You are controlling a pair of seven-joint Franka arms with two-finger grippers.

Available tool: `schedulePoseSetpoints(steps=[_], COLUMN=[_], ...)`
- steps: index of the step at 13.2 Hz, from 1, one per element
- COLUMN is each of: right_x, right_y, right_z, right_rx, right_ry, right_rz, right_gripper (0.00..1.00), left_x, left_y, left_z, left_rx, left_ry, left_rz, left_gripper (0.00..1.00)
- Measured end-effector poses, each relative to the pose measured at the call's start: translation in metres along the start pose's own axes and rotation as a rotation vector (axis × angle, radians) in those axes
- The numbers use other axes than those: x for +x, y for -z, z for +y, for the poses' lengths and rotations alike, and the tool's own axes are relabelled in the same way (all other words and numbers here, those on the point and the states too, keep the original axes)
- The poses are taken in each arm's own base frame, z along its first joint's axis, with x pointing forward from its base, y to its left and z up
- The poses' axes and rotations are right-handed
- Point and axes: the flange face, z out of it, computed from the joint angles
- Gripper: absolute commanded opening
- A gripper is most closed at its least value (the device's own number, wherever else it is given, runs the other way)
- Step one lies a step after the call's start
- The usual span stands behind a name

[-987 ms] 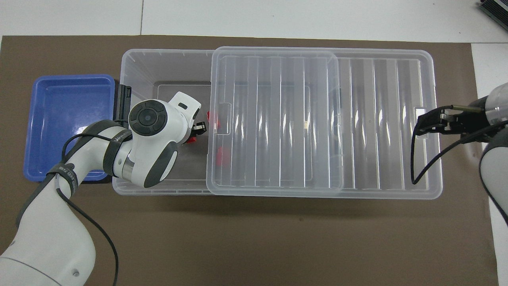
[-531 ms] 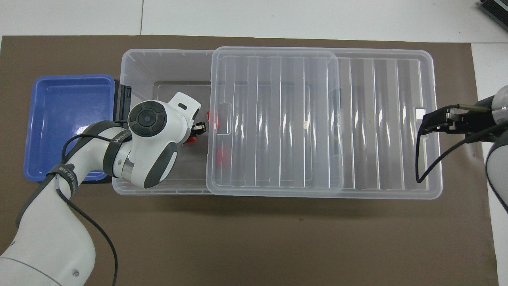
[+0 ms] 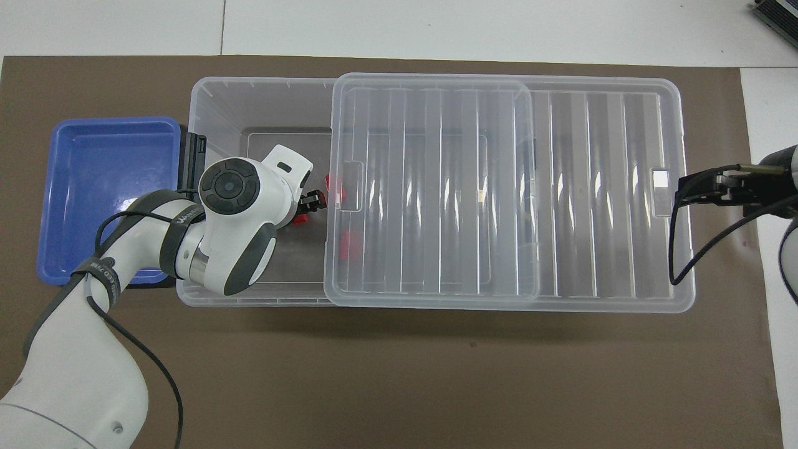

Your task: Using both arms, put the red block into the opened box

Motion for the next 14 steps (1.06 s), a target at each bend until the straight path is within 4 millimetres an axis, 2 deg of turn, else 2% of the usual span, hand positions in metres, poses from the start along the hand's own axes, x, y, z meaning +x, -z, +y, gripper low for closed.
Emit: schedulePoseSetpoints(steps=[2,3,4,5,6,7,9,11,12,14], right_x=[0.004,0.005,0.007,0.009,0.011,0.012,0.013,0.014,0.014,0.016], right_y=[-0.004,-0.009,-0.014,-0.020,-0.027,-0.034,-0.049,-0.064,-0.071,-0.082], right_z=[0.009,0.014,0.020,0.027,0.032,0.036,0.043,0.055,0.063,0.076], right_rx=[0.002,0.003,0.003,0.004,0.005,0.006,0.006,0.007,0.006,0.006], right_ry=[-0.016,-0.027,-0.037,-0.048,-0.057,-0.064,-0.073,-0.090,-0.097,-0.117], right_rz=[0.019,0.026,0.032,0.044,0.056,0.063,0.072,0.089,0.097,0.116], right_gripper=[1.00,0.95,0.84,0.53,0.18,0.00,0.00,0.00,0.00,0.00], left_x=[0.004,0.010,0.018,0.027,0.036,0.043,0.054,0.063,0.070,0.092], left_y=[0.013,0.027,0.046,0.069,0.091,0.115,0.156,0.189,0.202,0.224], left_z=[-0.001,-0.002,-0.005,-0.010,-0.015,-0.019,-0.028,-0.046,-0.061,-0.113], left_rx=[0.013,0.024,0.035,0.044,0.053,0.063,0.083,0.109,0.116,0.107], left_ry=[0.004,0.011,0.024,0.039,0.053,0.066,0.078,0.033,-0.013,-0.112], left_rz=[-0.009,-0.015,-0.019,-0.022,-0.025,-0.030,-0.049,-0.088,-0.105,-0.111], left_gripper=[1.00,1.00,1.00,1.00,1.00,1.00,1.00,1.00,1.00,1.00])
